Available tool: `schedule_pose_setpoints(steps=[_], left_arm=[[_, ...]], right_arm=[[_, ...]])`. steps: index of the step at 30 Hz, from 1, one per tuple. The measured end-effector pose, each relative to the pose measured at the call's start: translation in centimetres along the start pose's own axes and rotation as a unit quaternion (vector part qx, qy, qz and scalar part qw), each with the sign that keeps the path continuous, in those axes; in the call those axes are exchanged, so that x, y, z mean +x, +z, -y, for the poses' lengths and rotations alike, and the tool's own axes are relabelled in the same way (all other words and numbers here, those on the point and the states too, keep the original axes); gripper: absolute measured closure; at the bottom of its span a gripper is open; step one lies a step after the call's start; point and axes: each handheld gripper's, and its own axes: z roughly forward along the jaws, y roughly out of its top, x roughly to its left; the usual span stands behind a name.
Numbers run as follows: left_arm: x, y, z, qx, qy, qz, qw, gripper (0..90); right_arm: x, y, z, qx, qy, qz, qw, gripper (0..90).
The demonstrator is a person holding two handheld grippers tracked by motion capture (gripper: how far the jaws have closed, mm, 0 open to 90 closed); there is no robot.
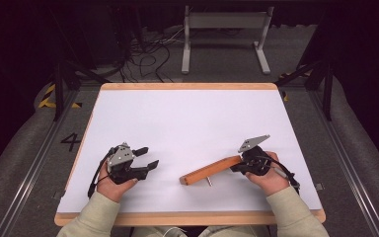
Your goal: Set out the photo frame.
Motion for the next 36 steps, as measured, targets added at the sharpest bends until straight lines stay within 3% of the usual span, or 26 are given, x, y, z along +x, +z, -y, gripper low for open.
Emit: schedule_pose_setpoints(steps=[6, 11, 22, 33, 36], left_arm=[[0.1, -0.4, 0.4, 0.011, -0.003, -0.011, 0.9999, 38.0], [0.2, -0.9, 0.8, 0.016, -0.014, -0.017, 0.9996, 38.0], [0.3, -1.2, 1.1, 0.022, -0.014, -0.019, 0.9995, 38.5], [0.4, -1.1, 1.1, 0.025, -0.013, -0.019, 0.9994, 38.7], [0.4, -0.9, 1.1, 0.025, -0.012, -0.017, 0.9995, 38.7]], right_arm=[[-0.8, 0.7, -1.0, -0.009, 0.016, -0.002, 0.9998, 90.0], [-1.3, 1.2, -1.7, -0.01, 0.016, -0.004, 0.9998, 90.0], [-2.0, 3.1, -3.8, -0.007, 0.011, 0.003, 0.9999, 90.0], [-2.4, 4.7, -5.3, -0.032, 0.033, -0.035, 0.9983, 90.0], [-2.2, 5.3, -6.0, -0.036, 0.03, -0.042, 0.998, 90.0]])
